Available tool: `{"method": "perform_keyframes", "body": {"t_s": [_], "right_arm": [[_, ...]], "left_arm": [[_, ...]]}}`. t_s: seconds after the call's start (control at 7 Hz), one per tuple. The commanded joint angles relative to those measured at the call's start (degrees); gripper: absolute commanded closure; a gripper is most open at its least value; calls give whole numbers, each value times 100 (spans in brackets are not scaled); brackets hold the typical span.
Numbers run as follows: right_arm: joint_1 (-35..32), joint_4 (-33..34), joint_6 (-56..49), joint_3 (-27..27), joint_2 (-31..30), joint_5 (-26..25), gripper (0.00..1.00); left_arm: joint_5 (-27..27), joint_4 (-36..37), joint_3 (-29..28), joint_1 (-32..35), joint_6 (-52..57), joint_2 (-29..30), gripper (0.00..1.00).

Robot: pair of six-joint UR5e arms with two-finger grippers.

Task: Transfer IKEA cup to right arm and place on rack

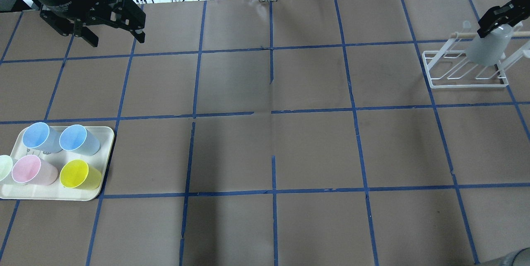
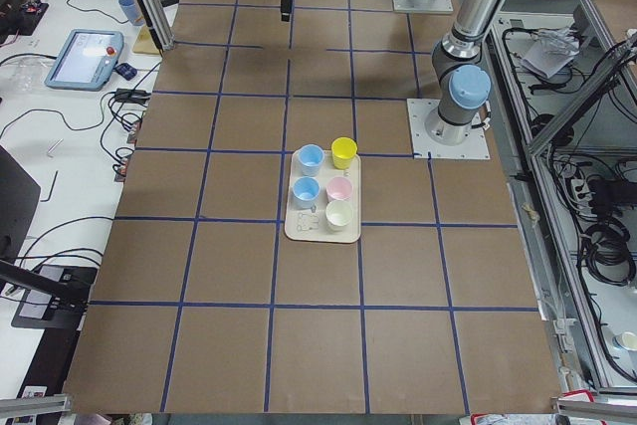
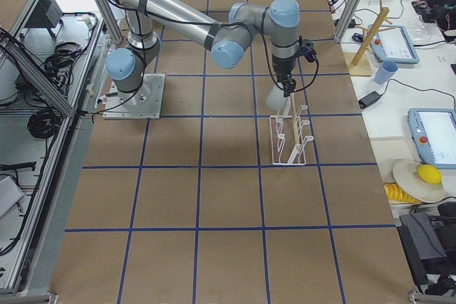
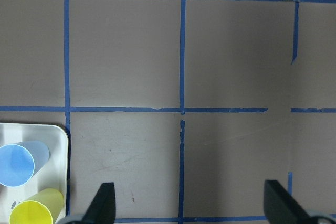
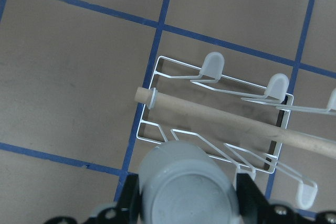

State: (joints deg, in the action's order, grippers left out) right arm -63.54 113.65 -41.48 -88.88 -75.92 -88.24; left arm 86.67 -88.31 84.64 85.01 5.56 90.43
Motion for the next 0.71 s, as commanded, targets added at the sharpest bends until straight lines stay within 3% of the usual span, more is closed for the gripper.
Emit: {"method": "perform_keyframes", "body": {"t_s": [0.0,0.57], "right_arm": [[0,105,8,-42,95,0,65],[0,105,26,-51,253,-35,57]], "left_arm": [[8,16,0,-11,25,1,0],[8,24,0,-11,-2,1,0]]}}
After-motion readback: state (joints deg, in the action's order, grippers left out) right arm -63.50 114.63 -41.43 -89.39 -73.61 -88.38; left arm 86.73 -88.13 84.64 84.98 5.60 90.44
